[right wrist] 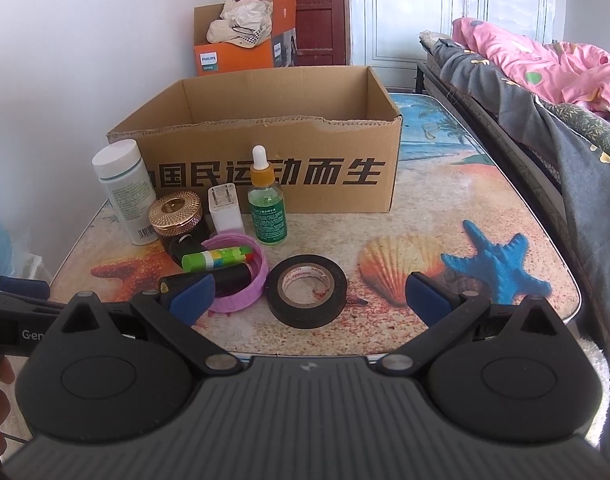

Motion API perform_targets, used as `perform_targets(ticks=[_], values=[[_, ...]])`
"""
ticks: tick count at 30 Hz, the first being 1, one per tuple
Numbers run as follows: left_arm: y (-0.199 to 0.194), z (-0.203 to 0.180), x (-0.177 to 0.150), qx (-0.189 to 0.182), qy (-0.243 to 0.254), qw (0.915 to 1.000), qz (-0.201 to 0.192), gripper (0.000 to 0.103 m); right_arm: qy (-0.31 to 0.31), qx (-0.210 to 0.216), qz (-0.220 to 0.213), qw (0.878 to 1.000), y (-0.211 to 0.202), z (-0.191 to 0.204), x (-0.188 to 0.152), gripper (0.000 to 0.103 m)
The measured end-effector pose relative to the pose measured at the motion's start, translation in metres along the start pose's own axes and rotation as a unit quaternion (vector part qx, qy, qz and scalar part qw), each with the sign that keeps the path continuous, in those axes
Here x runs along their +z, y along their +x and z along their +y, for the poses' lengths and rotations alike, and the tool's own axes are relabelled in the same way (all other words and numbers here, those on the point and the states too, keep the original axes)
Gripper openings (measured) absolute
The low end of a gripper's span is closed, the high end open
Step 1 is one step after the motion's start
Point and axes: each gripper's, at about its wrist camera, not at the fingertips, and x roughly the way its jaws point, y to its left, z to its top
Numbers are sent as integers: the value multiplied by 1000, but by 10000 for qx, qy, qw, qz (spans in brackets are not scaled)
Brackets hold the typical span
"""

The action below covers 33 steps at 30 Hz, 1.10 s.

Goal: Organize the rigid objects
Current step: 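Lower the right gripper onto the black cylinder by the pink lid and close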

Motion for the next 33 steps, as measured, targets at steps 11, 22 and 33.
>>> perform_targets(ticks=[11,22,33], values=[[-5,-9,3,-665,472,9952,-550,102,557,563,-156,9967,10,-26,1,102],[6,-27,17,-1754,757,9806,-440,69,1949,2021,22,9598,31,-54,-2,89],[26,-35,27,-2084,652,9758,148,25,2935,2926,944,9052,76,-61,-11,38]])
